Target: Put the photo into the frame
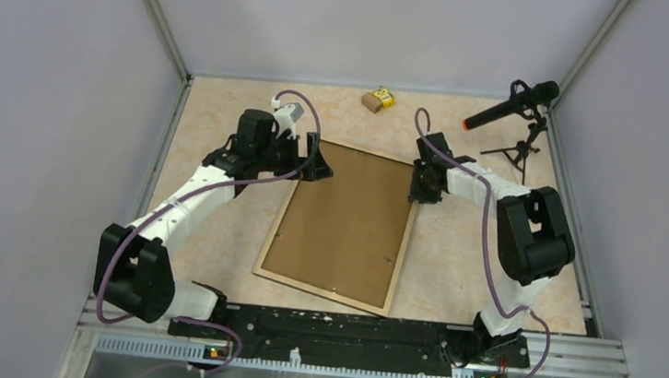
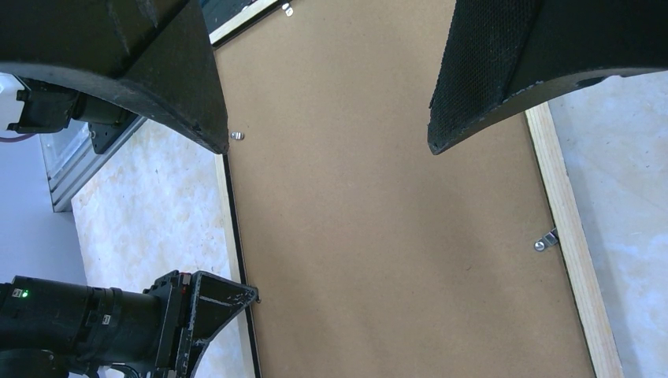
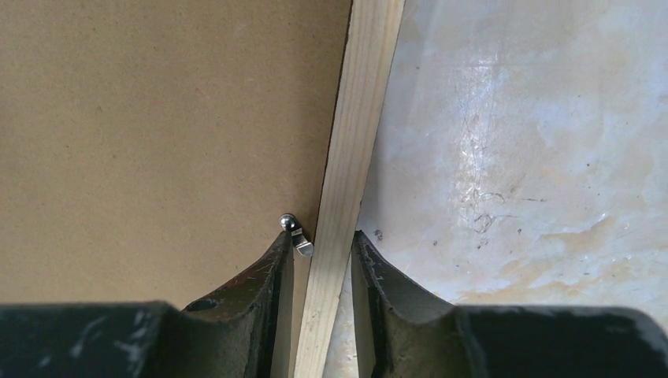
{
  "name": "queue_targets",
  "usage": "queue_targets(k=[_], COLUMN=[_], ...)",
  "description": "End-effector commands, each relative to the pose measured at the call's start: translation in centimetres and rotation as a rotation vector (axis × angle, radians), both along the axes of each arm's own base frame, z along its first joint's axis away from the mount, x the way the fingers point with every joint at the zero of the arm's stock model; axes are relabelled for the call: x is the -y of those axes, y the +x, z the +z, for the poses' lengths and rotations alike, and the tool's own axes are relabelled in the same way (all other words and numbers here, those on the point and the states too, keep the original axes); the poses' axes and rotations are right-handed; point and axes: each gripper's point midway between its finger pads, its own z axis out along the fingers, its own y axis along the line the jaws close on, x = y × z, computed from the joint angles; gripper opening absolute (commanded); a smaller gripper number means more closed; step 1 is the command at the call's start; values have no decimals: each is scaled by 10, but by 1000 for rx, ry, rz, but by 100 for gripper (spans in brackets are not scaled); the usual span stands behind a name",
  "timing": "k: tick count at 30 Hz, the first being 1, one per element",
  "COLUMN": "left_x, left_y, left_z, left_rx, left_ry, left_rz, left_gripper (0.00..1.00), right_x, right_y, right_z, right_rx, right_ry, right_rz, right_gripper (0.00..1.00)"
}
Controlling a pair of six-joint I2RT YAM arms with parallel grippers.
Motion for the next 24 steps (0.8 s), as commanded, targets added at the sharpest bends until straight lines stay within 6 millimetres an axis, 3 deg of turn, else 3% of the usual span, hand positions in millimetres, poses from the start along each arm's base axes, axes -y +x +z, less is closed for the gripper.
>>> queue_targets(k=[1, 16, 24], left_x=[2, 0, 3], left_y=[6, 8, 6], left_z=[5, 3, 3], left_rx=[39, 33, 29], left_ry=[-15, -21, -35], left_rz=[-14, -5, -18], left_gripper=[98, 98, 98], right_x=[11, 19, 2], right_y=[12, 16, 15], right_z=[-15, -17, -10], right_rx=[26, 97, 119], right_ry=[-99, -358, -398], right_rz=[78, 366, 445], right_gripper=[0, 0, 0])
